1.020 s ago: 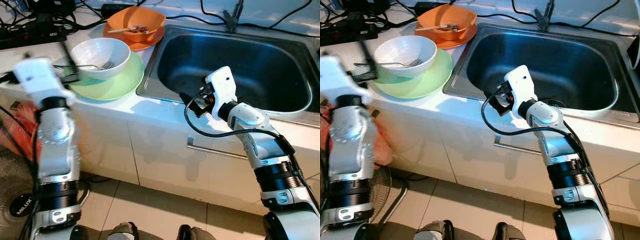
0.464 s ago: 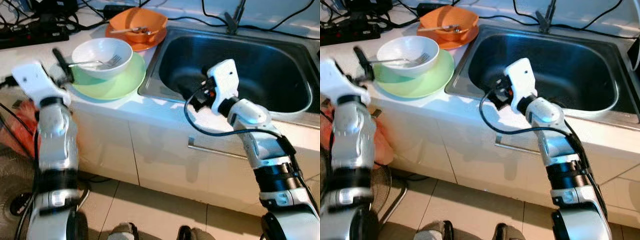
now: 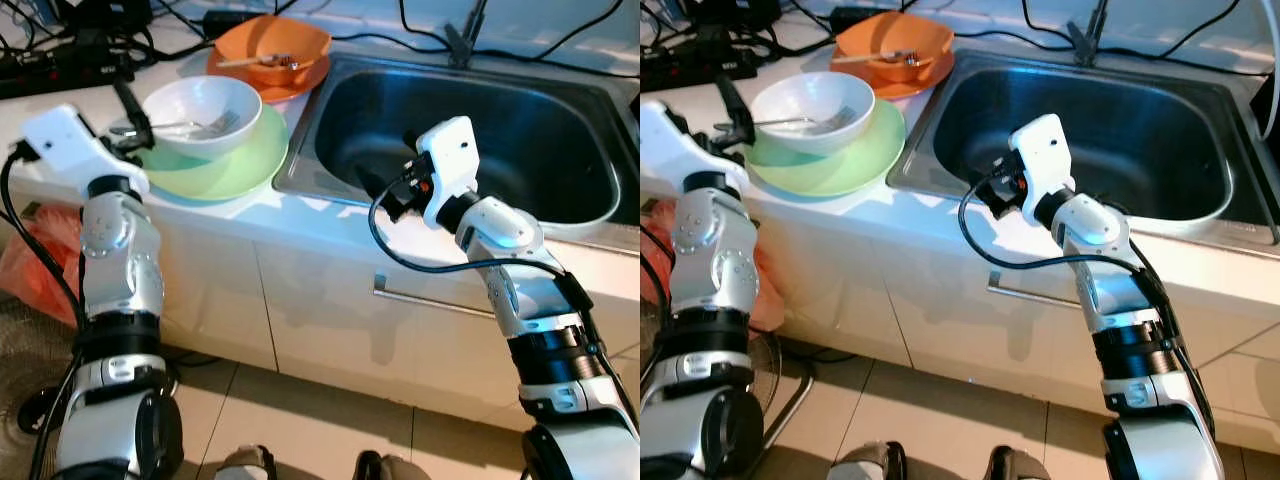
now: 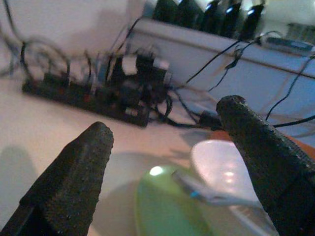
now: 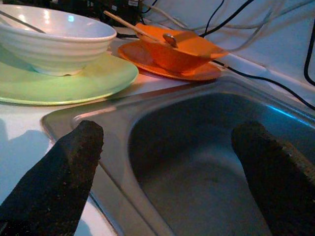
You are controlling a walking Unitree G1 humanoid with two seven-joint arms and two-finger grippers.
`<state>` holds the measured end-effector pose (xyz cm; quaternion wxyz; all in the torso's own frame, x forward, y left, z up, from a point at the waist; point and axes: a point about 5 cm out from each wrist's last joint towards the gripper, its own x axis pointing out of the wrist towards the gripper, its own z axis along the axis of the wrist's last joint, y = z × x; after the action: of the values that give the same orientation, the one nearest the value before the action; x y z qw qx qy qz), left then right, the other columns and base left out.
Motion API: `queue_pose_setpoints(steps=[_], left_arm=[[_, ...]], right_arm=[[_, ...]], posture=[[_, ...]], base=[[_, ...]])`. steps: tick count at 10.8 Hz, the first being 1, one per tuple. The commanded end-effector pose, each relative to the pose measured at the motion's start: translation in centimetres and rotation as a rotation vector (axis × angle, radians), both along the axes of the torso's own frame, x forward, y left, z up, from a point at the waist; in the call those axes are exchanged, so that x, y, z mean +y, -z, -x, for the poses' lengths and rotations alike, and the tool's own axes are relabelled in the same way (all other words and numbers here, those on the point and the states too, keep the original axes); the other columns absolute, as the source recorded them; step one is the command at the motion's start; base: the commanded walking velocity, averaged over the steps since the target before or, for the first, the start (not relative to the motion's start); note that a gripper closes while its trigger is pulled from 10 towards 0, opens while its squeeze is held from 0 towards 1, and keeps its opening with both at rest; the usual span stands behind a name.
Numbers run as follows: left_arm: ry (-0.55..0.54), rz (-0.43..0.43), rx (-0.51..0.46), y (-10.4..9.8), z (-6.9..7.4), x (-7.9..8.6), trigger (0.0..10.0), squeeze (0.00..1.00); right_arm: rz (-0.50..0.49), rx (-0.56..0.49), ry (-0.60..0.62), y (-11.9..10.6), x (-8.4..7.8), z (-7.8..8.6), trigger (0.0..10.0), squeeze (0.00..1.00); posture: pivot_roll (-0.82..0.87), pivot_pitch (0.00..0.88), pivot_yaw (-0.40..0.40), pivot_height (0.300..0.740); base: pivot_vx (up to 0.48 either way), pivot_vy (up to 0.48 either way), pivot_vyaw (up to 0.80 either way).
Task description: Kitchen organization
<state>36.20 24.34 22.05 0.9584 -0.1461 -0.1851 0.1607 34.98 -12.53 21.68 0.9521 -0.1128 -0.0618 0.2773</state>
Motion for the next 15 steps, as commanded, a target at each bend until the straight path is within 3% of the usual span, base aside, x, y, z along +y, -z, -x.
queue_pose_setpoints(steps=[1, 5, 7, 8, 9, 11, 12, 13, 14, 15], left_arm=[[0.016, 0.053, 0.010, 0.3, -0.3, 0.2, 10.0, 0.00], [0.150, 0.146, 0.031, 0.8, -1.6, -0.9, 10.0, 0.00], [0.198, 0.147, 0.013, 0.4, -1.9, -1.6, 10.0, 0.00], [0.214, 0.158, 0.002, 0.3, -2.0, -1.7, 0.0, 0.00], [0.223, 0.169, -0.006, 0.3, -2.0, -1.7, 0.0, 0.00], [0.226, 0.181, -0.028, -0.1, -2.0, -1.6, 0.0, 0.00], [0.231, 0.206, -0.039, -0.2, -2.0, -1.5, 0.0, 0.00], [0.234, 0.211, -0.043, -0.2, -2.0, -1.5, 0.0, 0.00], [0.236, 0.238, -0.054, -0.2, -1.9, -1.5, 0.0, 0.00], [0.237, 0.249, -0.061, -0.3, -1.9, -1.5, 0.0, 0.00]], right_arm=[[-0.012, -0.029, 0.005, -0.4, -0.3, 0.2, 10.0, 1.00], [-0.027, -0.040, 0.005, -0.7, -0.1, 0.3, 10.0, 1.00], [-0.046, -0.040, 0.008, -0.8, -0.1, 0.3, 10.0, 1.00], [-0.043, -0.042, 0.008, -0.8, -0.1, 0.3, 10.0, 1.00], [-0.043, -0.044, 0.005, -0.9, 0.0, 0.3, 10.0, 1.00], [-0.042, -0.040, 0.003, -0.7, -0.1, 0.4, 10.0, 0.88], [-0.042, -0.036, 0.004, -0.6, -0.1, 0.4, 10.0, 0.54], [-0.043, -0.033, 0.004, -0.6, 0.0, 0.4, 10.0, 0.10], [-0.041, -0.031, 0.001, -0.5, 0.0, 0.3, 10.0, 0.00], [-0.041, -0.031, 0.000, -0.6, 0.0, 0.3, 10.0, 0.00]], posture=[[0.01, 0.111, 0.011, 0.740], [0.01, 0.111, 0.020, 0.740], [0.01, 0.111, 0.022, 0.740], [0.01, 0.110, 0.023, 0.740], [0.01, 0.110, 0.024, 0.740], [0.01, 0.111, 0.024, 0.740], [0.02, 0.112, 0.025, 0.740], [0.01, 0.111, 0.024, 0.740], [0.01, 0.111, 0.023, 0.740], [0.02, 0.111, 0.023, 0.740]], base=[[0.000, 0.000, 0.00], [0.000, 0.000, 0.00], [0.000, 0.000, 0.00], [0.000, 0.000, 0.00], [0.000, 0.000, 0.00], [0.000, 0.000, 0.00], [0.000, 0.000, 0.00], [0.000, 0.000, 0.00], [0.000, 0.000, 0.00], [0.000, 0.000, 0.00]])
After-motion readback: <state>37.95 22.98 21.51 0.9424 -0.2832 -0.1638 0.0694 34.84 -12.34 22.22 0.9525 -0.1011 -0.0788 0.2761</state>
